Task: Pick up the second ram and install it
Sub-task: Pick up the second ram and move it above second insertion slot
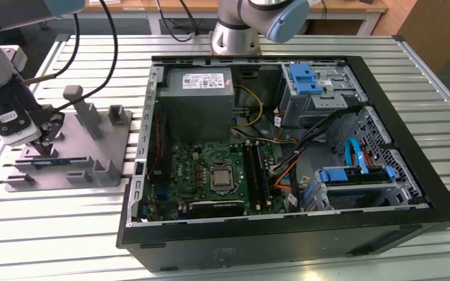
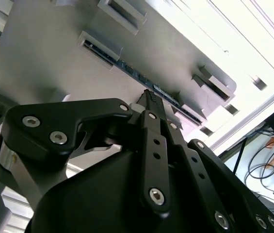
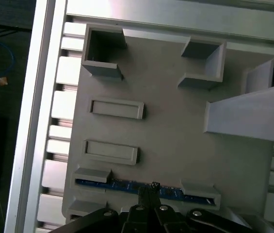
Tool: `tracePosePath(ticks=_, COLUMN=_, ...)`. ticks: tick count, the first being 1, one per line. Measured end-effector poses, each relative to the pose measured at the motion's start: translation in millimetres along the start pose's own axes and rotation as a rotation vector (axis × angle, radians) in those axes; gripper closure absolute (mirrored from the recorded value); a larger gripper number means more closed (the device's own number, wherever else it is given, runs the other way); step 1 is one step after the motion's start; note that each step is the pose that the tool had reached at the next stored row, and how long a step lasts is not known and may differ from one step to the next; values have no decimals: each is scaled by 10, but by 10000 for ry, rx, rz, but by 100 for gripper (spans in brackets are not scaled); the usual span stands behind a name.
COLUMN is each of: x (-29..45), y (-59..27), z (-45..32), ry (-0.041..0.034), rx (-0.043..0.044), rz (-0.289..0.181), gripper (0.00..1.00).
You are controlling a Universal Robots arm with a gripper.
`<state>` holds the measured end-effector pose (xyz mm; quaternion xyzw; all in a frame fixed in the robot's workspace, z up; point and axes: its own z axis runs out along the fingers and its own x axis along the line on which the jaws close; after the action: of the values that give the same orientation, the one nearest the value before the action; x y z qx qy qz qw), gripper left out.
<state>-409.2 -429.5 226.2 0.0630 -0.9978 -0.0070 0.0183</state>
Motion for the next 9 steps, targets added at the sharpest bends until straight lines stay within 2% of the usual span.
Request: tracePosePath(ticks=9, x=0, y=0, z=1, ry=28, rx=59, rz=-1634, gripper=90)
